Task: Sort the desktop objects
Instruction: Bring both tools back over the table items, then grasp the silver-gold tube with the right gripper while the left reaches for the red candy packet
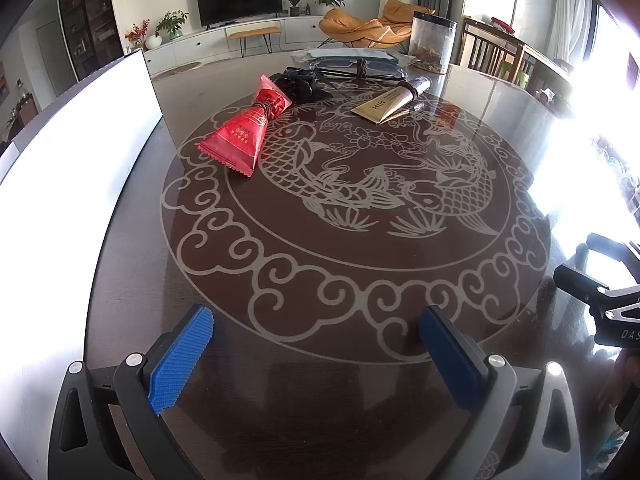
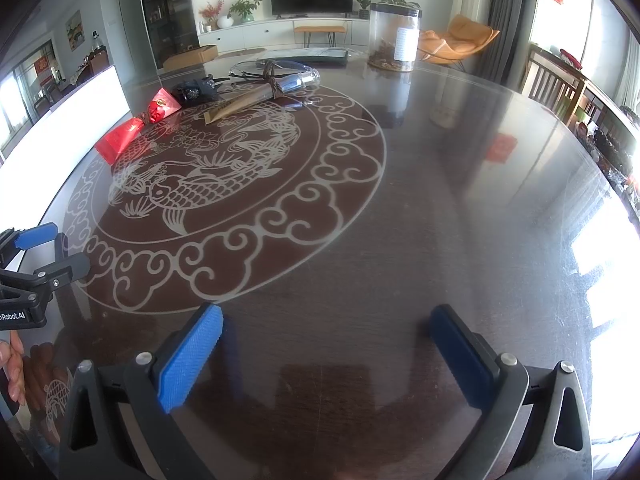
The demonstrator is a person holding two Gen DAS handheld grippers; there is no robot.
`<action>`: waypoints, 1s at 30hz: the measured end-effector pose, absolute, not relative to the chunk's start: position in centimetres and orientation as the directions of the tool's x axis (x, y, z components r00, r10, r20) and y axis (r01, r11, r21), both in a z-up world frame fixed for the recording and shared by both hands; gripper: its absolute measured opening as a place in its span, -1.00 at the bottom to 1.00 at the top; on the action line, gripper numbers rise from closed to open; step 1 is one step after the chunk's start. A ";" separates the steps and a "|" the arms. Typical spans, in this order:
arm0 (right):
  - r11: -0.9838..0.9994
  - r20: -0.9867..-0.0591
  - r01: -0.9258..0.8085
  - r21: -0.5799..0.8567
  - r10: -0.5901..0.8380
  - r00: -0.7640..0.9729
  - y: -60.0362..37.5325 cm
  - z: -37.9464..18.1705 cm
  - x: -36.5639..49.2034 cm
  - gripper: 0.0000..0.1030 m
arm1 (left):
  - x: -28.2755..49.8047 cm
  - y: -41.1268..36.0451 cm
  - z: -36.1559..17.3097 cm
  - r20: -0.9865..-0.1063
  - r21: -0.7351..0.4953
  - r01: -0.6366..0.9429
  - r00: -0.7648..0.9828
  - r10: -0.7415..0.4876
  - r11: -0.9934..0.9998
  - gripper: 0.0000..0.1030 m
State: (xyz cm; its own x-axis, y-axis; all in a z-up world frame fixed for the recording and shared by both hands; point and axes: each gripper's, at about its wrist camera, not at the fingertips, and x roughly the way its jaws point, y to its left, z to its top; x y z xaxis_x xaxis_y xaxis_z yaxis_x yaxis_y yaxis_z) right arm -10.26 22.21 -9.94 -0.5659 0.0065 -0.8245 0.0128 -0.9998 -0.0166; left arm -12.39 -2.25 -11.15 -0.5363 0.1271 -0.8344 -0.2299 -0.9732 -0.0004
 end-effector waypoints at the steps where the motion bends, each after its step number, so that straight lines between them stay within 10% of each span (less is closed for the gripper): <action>1: -1.000 -0.825 0.012 -0.018 0.008 -0.566 22.2 -10.0 -10.3 1.00 | -12.4 -2.2 -11.1 -0.834 0.000 -0.230 -0.536 0.127 -0.973 1.00; 16: -0.937 -0.832 -0.015 0.350 -0.304 -0.464 20.9 -8.6 -31.0 1.00 | -12.4 -2.3 -11.1 -0.834 0.000 -0.230 -0.537 0.127 -0.973 1.00; 22: -0.975 -0.856 -0.070 0.212 -0.151 -0.494 17.9 -8.6 -35.9 1.00 | -12.4 -2.3 -11.1 -0.834 0.000 -0.229 -0.537 0.127 -0.973 1.00; 28: -0.997 -0.825 -0.034 0.063 -0.033 -0.564 17.7 -8.3 -34.6 -0.17 | -12.4 -2.3 -11.1 -0.834 0.000 -0.228 -0.538 0.126 -0.974 1.00; 30: -0.997 -0.816 -0.008 0.074 -0.056 -0.575 18.6 -8.4 -33.6 -0.27 | -12.4 -2.3 -11.1 -0.834 0.000 -0.228 -0.538 0.126 -0.974 1.00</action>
State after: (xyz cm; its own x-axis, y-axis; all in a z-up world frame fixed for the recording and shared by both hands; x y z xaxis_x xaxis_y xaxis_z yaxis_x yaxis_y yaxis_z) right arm -33.62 18.60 -8.44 -0.5747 -0.0560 -0.8165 -0.0080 -0.9972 0.0740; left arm -12.36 -2.33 -11.08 -0.5377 0.1260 -0.8337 -0.2275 -0.9738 -0.0004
